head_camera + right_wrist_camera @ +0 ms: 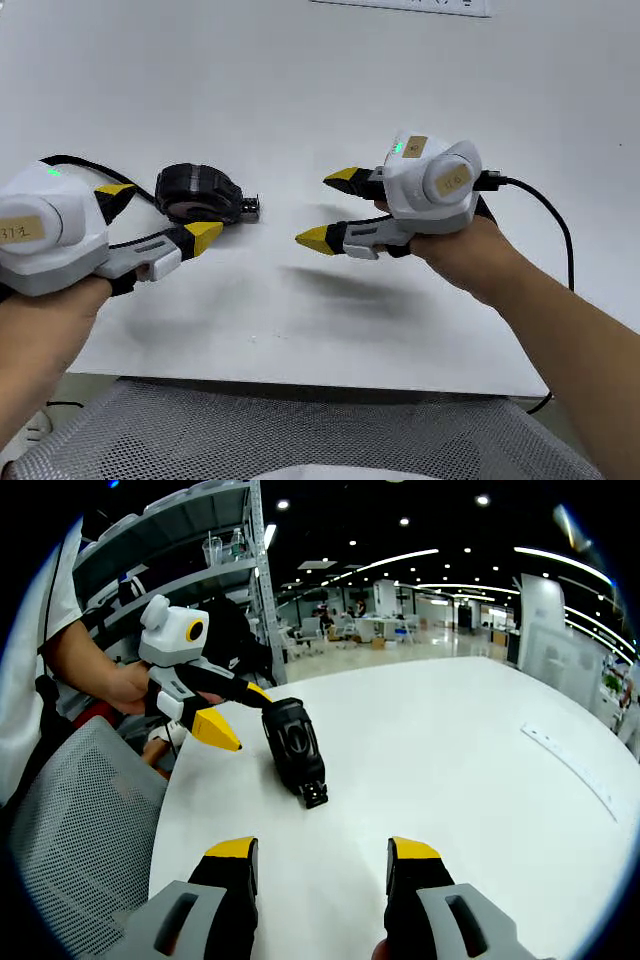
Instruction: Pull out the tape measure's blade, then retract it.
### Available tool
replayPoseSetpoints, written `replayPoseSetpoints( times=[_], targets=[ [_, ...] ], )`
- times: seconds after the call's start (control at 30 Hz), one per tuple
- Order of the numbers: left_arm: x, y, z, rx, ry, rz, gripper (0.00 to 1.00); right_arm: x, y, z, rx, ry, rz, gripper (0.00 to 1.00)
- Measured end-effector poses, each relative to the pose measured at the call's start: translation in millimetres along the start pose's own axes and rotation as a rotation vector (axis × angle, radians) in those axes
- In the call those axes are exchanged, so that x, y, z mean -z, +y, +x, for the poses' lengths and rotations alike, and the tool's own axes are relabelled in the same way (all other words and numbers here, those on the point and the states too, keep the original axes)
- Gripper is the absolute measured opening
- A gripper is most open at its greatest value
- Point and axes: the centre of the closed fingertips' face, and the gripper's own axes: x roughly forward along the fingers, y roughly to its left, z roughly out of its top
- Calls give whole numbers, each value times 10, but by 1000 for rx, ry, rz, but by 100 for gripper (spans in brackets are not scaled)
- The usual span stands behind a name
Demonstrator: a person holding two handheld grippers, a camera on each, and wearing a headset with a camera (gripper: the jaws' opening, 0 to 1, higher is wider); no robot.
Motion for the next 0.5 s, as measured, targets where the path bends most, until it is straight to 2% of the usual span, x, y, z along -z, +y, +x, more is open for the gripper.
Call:
replayPoseSetpoints(
  times=[0.23, 0.5],
  targets=[
    [41, -27, -79, 41, 2, 34, 67, 148, 32, -171, 29, 24, 4, 57],
    [32, -43, -133, 67, 1, 57, 69, 223, 19, -327, 64, 22, 20, 66]
  ],
)
